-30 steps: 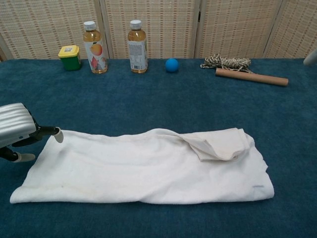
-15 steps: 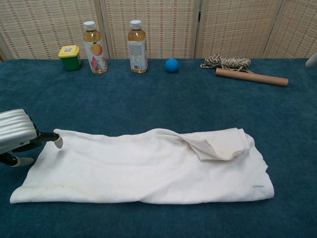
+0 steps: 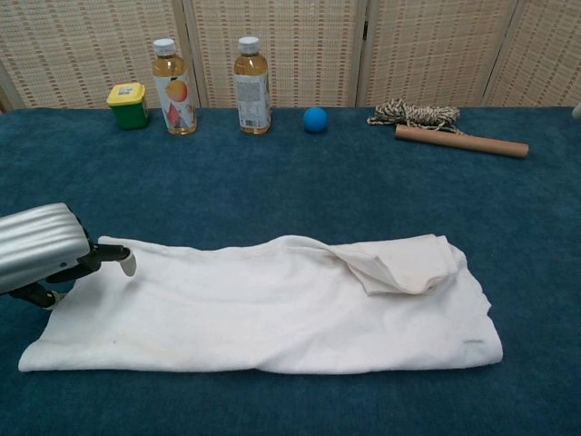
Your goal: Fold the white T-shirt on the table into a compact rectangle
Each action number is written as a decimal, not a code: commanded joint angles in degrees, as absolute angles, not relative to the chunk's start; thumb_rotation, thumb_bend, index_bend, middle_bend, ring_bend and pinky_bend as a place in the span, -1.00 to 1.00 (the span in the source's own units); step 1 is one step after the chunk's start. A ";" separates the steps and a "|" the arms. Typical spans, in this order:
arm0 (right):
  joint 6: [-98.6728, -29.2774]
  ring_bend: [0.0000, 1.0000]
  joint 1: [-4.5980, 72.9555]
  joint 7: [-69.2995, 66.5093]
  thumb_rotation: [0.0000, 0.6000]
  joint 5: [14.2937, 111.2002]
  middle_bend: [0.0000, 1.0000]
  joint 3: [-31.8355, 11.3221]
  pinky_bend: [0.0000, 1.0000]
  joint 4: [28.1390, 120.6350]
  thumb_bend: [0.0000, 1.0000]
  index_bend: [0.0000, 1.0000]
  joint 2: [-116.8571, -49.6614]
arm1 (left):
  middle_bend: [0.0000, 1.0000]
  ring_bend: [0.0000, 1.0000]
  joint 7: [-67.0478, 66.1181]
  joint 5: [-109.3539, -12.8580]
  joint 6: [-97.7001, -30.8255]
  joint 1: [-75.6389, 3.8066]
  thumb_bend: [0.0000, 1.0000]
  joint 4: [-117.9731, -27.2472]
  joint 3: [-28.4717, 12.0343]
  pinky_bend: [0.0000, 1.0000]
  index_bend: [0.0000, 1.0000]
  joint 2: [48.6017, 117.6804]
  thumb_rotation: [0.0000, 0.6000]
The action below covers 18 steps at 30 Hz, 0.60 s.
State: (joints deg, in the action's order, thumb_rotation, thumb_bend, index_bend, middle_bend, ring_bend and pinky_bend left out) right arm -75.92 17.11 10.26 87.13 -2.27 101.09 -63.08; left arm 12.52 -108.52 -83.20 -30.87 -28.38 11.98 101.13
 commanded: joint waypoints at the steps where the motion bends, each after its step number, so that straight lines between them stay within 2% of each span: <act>1: -76.00 0.89 17.01 10.17 1.00 87.20 0.92 -2.33 0.92 101.04 0.15 -0.54 -63.05 | 0.81 0.74 13.37 -108.29 -83.37 -31.08 -0.57 -28.78 12.06 1.00 -0.11 101.02 1.00; 6: -76.20 0.89 16.79 9.85 1.00 87.51 0.92 -2.45 0.92 100.89 0.15 -0.54 -63.19 | 0.81 0.74 15.18 -107.75 -83.08 -30.99 -0.57 -29.66 12.36 1.00 0.10 100.64 1.00; 18: -76.25 0.89 16.55 9.01 1.00 87.78 0.92 -2.80 0.92 100.24 0.15 -0.54 -63.27 | 0.83 0.75 17.44 -106.49 -81.64 -31.33 -0.32 -32.62 12.33 1.00 0.22 100.50 1.00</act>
State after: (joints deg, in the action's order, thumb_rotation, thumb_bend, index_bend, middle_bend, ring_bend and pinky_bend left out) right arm -76.25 16.56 9.03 87.77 -2.79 100.25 -63.26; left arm 17.39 -106.56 -81.74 -31.27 -32.52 12.33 100.52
